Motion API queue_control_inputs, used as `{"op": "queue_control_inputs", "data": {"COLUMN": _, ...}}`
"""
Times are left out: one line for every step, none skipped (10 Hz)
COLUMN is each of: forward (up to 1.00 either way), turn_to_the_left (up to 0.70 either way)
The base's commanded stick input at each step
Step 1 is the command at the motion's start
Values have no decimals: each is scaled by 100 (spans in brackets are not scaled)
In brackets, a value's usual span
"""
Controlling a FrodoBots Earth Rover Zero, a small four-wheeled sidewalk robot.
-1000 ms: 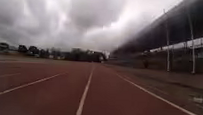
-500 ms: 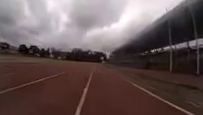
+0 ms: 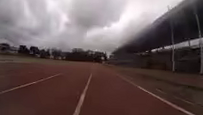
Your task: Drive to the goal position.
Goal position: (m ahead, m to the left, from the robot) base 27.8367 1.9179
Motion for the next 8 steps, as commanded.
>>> {"op": "queue_control_inputs", "data": {"forward": 70, "turn_to_the_left": 0}}
{"op": "queue_control_inputs", "data": {"forward": 70, "turn_to_the_left": 0}}
{"op": "queue_control_inputs", "data": {"forward": 70, "turn_to_the_left": 0}}
{"op": "queue_control_inputs", "data": {"forward": 70, "turn_to_the_left": 0}}
{"op": "queue_control_inputs", "data": {"forward": 70, "turn_to_the_left": 0}}
{"op": "queue_control_inputs", "data": {"forward": 70, "turn_to_the_left": 0}}
{"op": "queue_control_inputs", "data": {"forward": 70, "turn_to_the_left": 0}}
{"op": "queue_control_inputs", "data": {"forward": 70, "turn_to_the_left": 0}}
